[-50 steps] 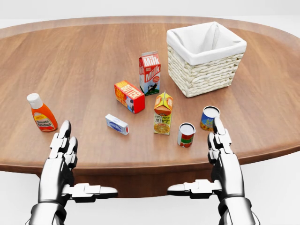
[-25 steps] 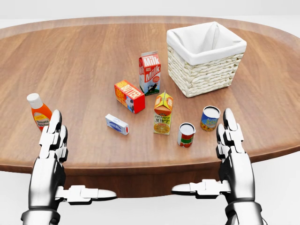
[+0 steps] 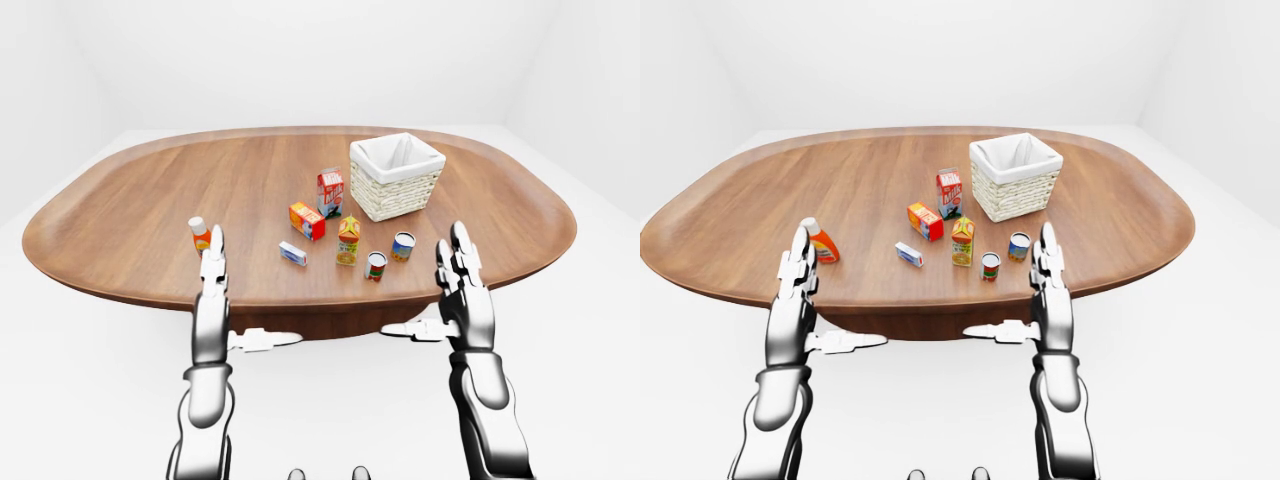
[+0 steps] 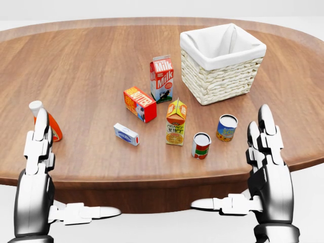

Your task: Pick up the alphabet soup and the tomato sauce, and put them in the basket.

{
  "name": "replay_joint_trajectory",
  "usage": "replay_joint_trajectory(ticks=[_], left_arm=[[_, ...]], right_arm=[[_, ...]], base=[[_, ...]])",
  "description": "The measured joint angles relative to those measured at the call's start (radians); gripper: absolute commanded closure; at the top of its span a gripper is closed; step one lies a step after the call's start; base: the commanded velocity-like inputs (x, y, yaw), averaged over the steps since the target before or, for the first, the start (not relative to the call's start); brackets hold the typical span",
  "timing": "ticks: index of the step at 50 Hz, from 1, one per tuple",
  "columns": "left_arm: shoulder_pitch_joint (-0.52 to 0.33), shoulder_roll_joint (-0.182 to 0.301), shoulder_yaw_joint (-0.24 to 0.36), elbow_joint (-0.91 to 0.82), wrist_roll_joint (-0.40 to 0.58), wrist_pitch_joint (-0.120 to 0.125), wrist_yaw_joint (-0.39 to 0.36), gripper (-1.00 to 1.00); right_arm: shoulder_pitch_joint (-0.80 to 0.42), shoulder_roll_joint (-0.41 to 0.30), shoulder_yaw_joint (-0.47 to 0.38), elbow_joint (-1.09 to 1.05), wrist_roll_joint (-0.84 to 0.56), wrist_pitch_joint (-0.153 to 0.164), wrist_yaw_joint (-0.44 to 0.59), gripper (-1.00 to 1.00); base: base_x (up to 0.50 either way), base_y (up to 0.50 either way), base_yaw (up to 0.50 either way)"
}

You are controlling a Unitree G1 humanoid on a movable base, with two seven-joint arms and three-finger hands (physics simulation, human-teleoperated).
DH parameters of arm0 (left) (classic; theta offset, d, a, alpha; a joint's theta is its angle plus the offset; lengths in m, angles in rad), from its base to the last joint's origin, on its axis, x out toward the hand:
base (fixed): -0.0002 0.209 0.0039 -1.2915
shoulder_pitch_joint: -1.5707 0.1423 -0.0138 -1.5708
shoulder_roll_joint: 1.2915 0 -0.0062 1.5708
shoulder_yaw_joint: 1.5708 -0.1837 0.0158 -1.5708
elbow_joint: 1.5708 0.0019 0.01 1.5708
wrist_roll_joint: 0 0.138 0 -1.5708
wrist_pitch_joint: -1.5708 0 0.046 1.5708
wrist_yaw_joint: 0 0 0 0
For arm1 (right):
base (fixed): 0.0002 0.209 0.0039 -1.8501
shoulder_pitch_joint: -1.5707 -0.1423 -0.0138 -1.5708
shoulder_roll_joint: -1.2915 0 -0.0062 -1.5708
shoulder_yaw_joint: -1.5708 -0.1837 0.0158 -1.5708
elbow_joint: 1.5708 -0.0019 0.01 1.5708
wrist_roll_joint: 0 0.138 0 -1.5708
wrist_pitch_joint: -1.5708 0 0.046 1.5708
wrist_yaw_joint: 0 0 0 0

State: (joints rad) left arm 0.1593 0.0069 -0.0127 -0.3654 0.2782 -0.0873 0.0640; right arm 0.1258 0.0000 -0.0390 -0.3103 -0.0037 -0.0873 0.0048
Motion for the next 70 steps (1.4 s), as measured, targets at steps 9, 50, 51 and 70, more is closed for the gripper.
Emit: replay_joint_trajectory(ticks=[9, 50, 51, 70], left_arm=[[0.013, -0.001, -0.004, -0.033, 0.028, 0.0, 0.01, -1.0], [0.011, -0.001, -0.008, -0.035, 0.035, 0.0, 0.011, -1.0], [0.011, -0.001, -0.008, -0.034, 0.035, 0.0, 0.011, -1.0], [0.009, -0.001, -0.007, -0.026, 0.032, 0.0, 0.009, -1.0]], right_arm=[[0.01, 0.002, -0.001, -0.035, 0.0, 0.0, -0.001, -1.0], [0.017, 0.003, 0.0, -0.057, -0.003, 0.0, 0.0, -1.0], [0.017, 0.003, 0.0, -0.057, -0.003, 0.0, 0.0, -1.0], [0.018, 0.003, 0.001, -0.054, -0.004, 0.0, 0.001, -1.0]], base=[[0.0, 0.0, 0.0], [0.0, 0.0, 0.0], [0.0, 0.0, 0.0], [0.08, 0.0, 0.0]])
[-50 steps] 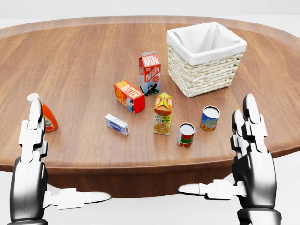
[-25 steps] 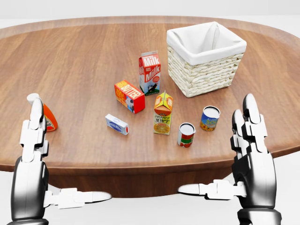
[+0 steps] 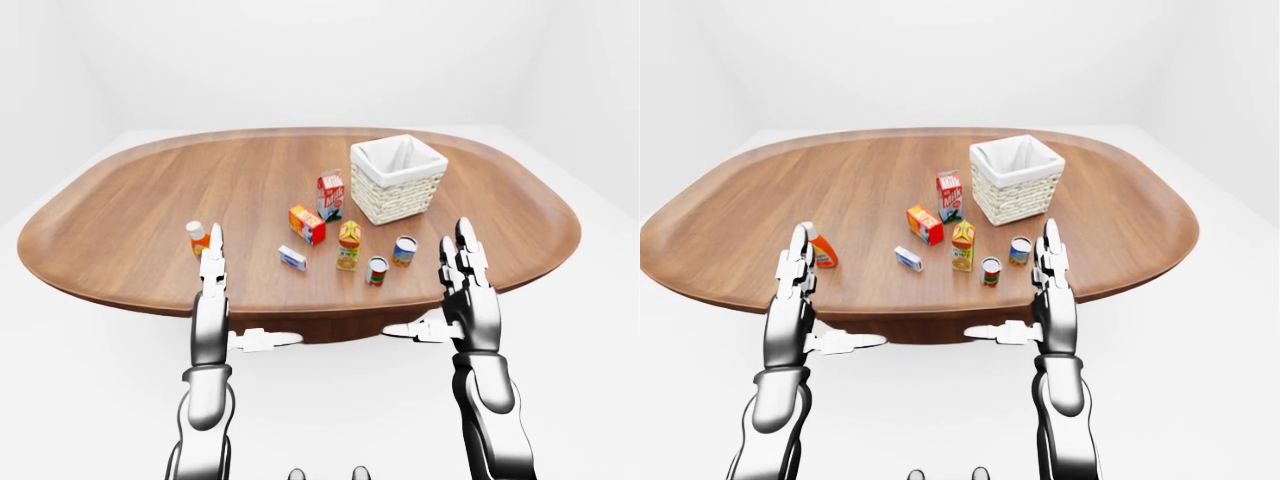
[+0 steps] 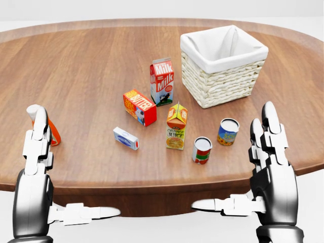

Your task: Pick up the alphabet soup and the tomato sauce, and put them in the basket.

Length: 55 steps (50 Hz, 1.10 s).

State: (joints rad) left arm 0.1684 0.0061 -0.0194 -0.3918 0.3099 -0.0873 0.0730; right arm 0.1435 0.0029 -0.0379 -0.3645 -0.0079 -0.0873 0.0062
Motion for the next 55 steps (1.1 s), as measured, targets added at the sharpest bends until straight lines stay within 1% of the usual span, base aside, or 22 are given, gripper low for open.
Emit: replay_joint_trajectory(ticks=[55], left_arm=[[-0.004, 0.001, 0.001, 0.012, -0.006, 0.0, -0.005, -1.0]], right_arm=[[-0.001, 0.0, 0.002, 0.008, -0.003, 0.0, 0.002, -1.0]], base=[[0.19, 0.0, 0.0]])
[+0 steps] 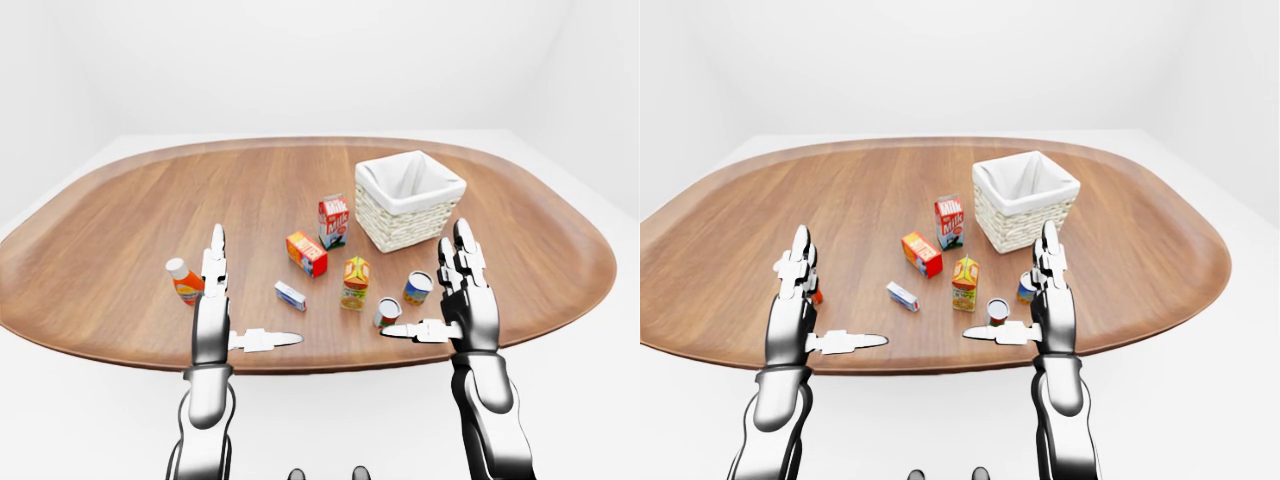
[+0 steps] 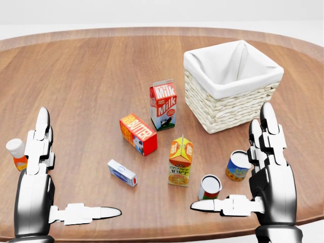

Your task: Pick up the alphabet soup and the tomato sauce, and put them in the basket.

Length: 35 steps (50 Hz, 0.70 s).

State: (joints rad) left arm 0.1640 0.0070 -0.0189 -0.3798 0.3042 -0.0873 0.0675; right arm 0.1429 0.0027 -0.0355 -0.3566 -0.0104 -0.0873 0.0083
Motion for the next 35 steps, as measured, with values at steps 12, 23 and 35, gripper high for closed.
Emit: replay_joint_trajectory(ticks=[12, 23, 35], left_arm=[[-0.002, 0.0, 0.0, 0.004, -0.001, 0.0, -0.001, -1.0], [-0.004, 0.0, -0.001, 0.009, -0.002, 0.0, -0.002, -1.0], [-0.007, 0.0, 0.001, 0.012, -0.004, 0.0, -0.001, -1.0]], right_arm=[[0.0, 0.0, 0.001, 0.0, -0.001, 0.0, 0.0, -1.0], [-0.001, 0.0, 0.001, 0.001, -0.001, 0.0, 0.0, -1.0], [-0.004, -0.001, 0.0, 0.006, -0.002, 0.0, -0.002, -1.0]], base=[[0.19, 0.0, 0.0], [0.19, 0.0, 0.0], [0.2, 0.0, 0.0]])
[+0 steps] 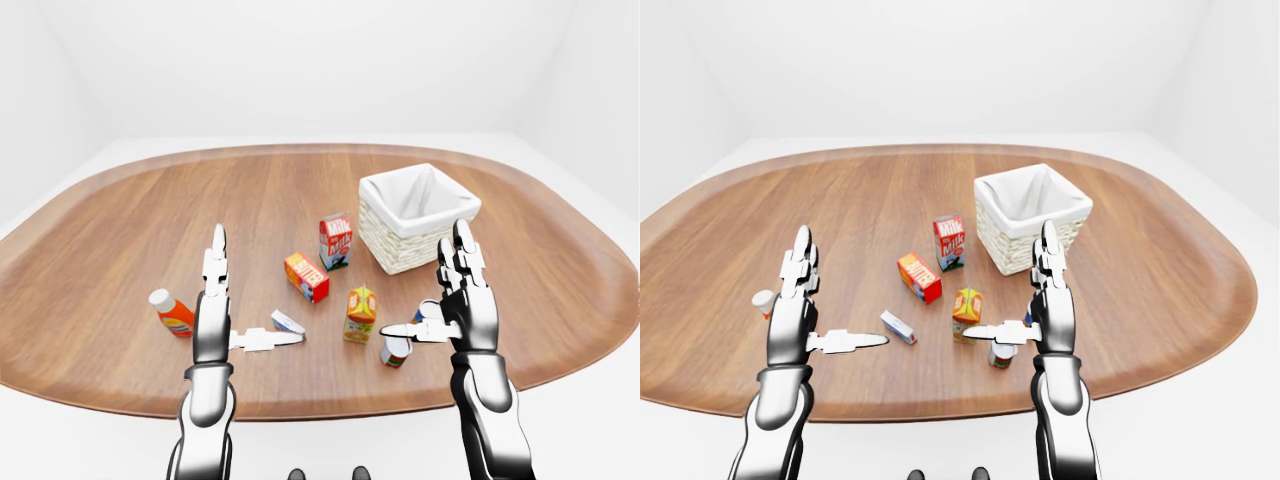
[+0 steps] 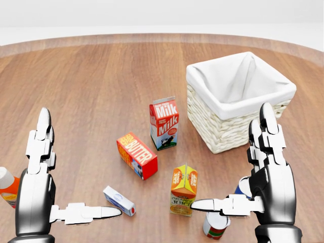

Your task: Pick up the alphabet soup and the tomato sauce, and put them in the basket.

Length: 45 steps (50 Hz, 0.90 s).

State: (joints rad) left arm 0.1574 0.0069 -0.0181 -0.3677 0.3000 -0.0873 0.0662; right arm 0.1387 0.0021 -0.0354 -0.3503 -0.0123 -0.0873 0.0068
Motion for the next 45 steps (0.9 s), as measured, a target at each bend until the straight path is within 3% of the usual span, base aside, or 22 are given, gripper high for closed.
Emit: replay_joint_trajectory(ticks=[45], left_arm=[[-0.002, 0.001, -0.001, 0.012, -0.004, 0.0, -0.004, -1.0]], right_arm=[[0.003, -0.001, 0.004, 0.004, -0.002, 0.0, 0.004, -1.0]], base=[[0.2, 0.0, 0.0]])
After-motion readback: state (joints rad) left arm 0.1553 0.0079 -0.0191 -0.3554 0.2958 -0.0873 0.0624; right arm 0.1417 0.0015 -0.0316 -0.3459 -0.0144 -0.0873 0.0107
